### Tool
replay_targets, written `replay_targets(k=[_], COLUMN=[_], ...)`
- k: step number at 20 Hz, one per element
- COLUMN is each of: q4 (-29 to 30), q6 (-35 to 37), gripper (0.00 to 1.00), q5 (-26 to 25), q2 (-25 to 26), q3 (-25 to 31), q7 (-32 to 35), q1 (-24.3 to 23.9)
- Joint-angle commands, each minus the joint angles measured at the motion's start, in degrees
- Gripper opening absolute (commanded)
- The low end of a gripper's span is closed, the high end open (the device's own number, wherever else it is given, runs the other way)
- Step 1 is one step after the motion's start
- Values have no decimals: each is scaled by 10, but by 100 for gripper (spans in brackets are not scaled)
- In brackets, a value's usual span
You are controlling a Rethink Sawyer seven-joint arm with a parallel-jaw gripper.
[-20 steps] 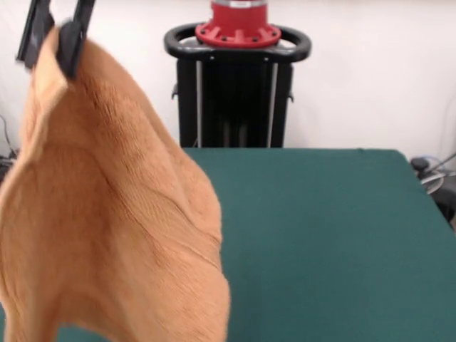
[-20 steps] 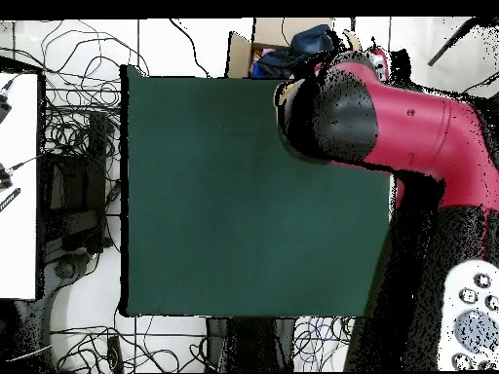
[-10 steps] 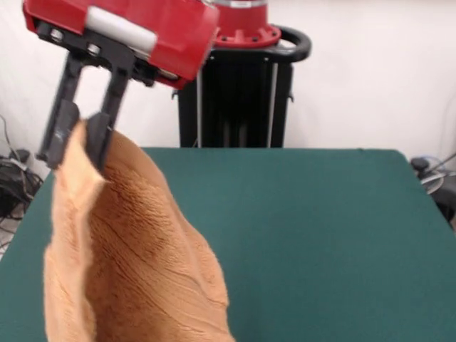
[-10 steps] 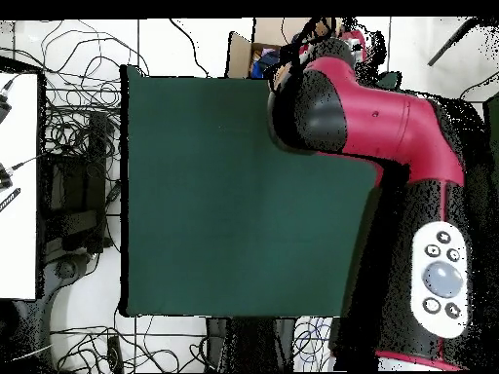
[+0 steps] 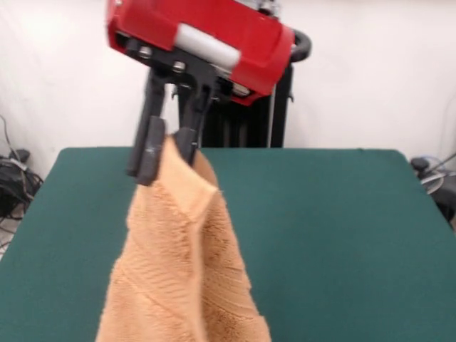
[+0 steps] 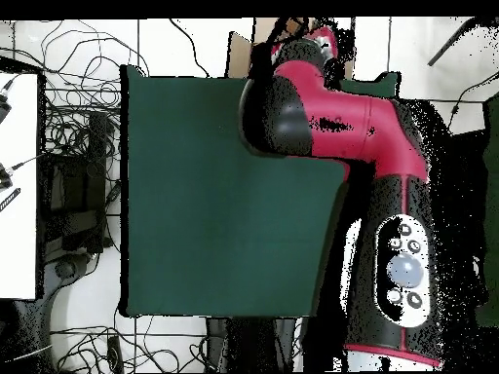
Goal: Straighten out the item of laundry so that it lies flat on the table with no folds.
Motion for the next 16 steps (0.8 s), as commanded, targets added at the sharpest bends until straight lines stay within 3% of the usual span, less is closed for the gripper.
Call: replay_targets(k=[1,7,16], q4=[105,153,175], q6=[-69,-114,-152], gripper=[0,0,0], q5=[-1,-2,-2], q2=[-3,-13,-5], q3=[-56,-16,5], q7=[166,151,138], q1=[28,-6,-32])
